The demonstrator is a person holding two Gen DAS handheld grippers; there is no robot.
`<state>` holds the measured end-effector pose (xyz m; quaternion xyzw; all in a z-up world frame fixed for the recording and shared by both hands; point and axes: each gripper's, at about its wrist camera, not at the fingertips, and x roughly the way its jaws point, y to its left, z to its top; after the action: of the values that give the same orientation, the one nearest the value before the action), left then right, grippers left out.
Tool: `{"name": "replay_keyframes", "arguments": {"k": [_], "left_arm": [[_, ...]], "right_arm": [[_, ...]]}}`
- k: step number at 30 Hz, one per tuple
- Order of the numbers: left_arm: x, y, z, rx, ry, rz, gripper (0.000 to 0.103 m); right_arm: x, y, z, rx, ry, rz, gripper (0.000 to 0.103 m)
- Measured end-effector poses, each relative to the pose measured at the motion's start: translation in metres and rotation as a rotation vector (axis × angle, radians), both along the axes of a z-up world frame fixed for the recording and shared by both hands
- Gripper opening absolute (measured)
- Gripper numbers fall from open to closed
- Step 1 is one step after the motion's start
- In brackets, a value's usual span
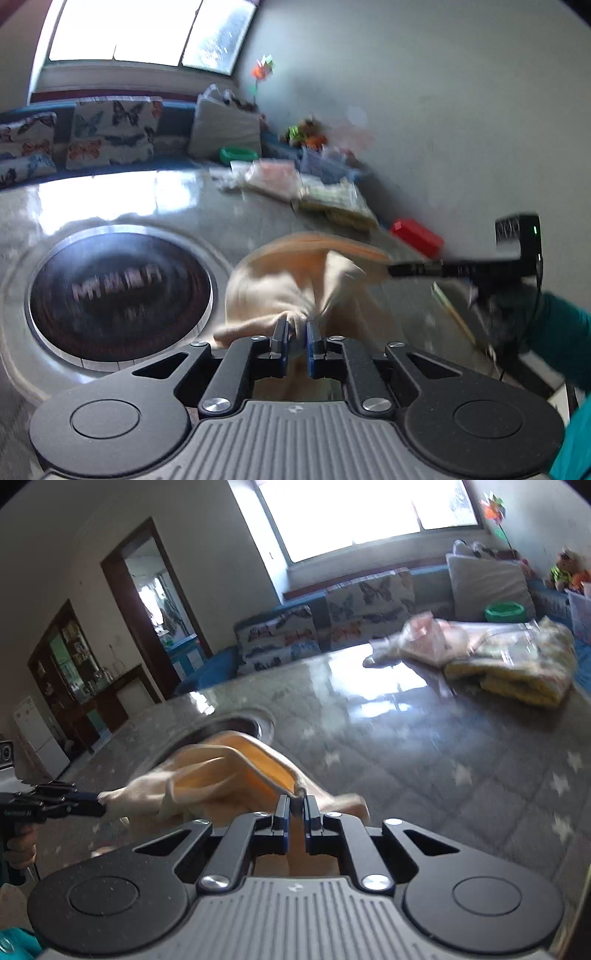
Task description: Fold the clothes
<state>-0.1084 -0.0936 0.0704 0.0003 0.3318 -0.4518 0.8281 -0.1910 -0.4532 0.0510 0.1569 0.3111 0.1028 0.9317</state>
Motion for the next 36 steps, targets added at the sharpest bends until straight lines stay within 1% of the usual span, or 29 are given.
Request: {"name": "replay_keyframes", "arguments": {"k": [3,5,7,8,9,10,11,13,14,15,16,17,18,20,21,24,26,28,29,30,31,32,33,36], "left_arm": [[-0.004,-0.001,-0.014,0.047,0.034,-0.005,0.012],[-0.006,0.002,-0.016,0.05,0.046,0.007,0.014],[-0.007,0.01,-0.012,0.032,0.04,0.022,0.02],[-0.007,0.014,-0.009,0.02,0.035,0.03,0.026],[-0.006,0.018,-0.006,0.01,0.029,0.044,0.037],[-0.004,0.021,-0.003,0.0,0.025,0.067,0.041],[-0.001,0.024,-0.001,-0.011,0.025,0.093,0.043],[0.008,0.03,0.0,-0.033,0.054,0.147,0.043],[0.014,0.03,0.0,-0.039,0.072,0.175,0.043],[0.02,0.029,-0.001,-0.038,0.082,0.2,0.044],[0.025,0.028,-0.002,-0.034,0.083,0.218,0.044],[0.03,0.026,-0.004,-0.029,0.08,0.228,0.047],[0.034,0.025,-0.006,-0.022,0.077,0.234,0.053],[0.042,0.021,-0.012,-0.016,0.084,0.229,0.054],[0.044,0.019,-0.015,-0.018,0.089,0.214,0.055],[0.047,0.011,-0.024,0.003,0.086,0.162,0.054],[0.047,0.007,-0.029,0.014,0.085,0.151,0.052],[0.047,0.005,-0.032,0.015,0.08,0.146,0.042],[0.046,0.005,-0.032,0.009,0.077,0.145,0.029],[0.046,0.006,-0.031,0.004,0.075,0.146,0.024],[0.045,0.006,-0.03,0.001,0.071,0.148,0.023],[0.045,0.007,-0.03,0.0,0.066,0.15,0.017],[0.045,0.007,-0.028,0.002,0.061,0.152,0.015],[0.046,0.008,-0.025,0.0,0.052,0.155,0.012]], "right_arm": [[-0.006,0.003,-0.016,-0.021,0.055,-0.021,0.006],[-0.009,0.004,-0.021,-0.026,0.066,-0.027,0.006],[-0.01,0.004,-0.023,-0.031,0.066,-0.027,0.006],[-0.01,0.005,-0.022,-0.041,0.065,-0.029,0.006],[-0.01,0.005,-0.022,-0.047,0.062,-0.031,0.006],[-0.01,0.004,-0.021,-0.047,0.061,-0.031,0.007],[-0.009,0.004,-0.021,-0.049,0.062,-0.035,0.009],[-0.007,0.001,-0.02,-0.051,0.059,-0.043,0.01],[-0.007,0.001,-0.019,-0.049,0.055,-0.042,0.014],[-0.007,0.001,-0.018,-0.051,0.051,-0.045,0.02],[-0.007,0.001,-0.018,-0.053,0.047,-0.046,0.023],[-0.007,0.002,-0.017,-0.057,0.04,-0.036,0.025],[-0.008,0.004,-0.016,-0.062,0.034,-0.028,0.03],[-0.008,0.006,-0.015,-0.081,0.025,-0.022,0.037],[-0.007,0.007,-0.014,-0.091,0.021,-0.02,0.037],[-0.004,0.007,-0.015,-0.094,0.02,-0.022,0.037],[-0.002,0.008,-0.016,-0.096,0.018,-0.014,0.037],[-0.002,0.011,-0.015,-0.103,0.01,0.007,0.037],[-0.002,0.013,-0.015,-0.107,0.006,0.017,0.038],[-0.002,0.015,-0.014,-0.117,0.002,0.025,0.039],[-0.002,0.017,-0.014,-0.127,-0.003,0.033,0.039],[-0.001,0.018,-0.013,-0.137,-0.009,0.046,0.04],[0.0,0.019,-0.013,-0.143,-0.012,0.049,0.04],[0.004,0.023,-0.014,-0.162,-0.016,0.067,0.04]]}}
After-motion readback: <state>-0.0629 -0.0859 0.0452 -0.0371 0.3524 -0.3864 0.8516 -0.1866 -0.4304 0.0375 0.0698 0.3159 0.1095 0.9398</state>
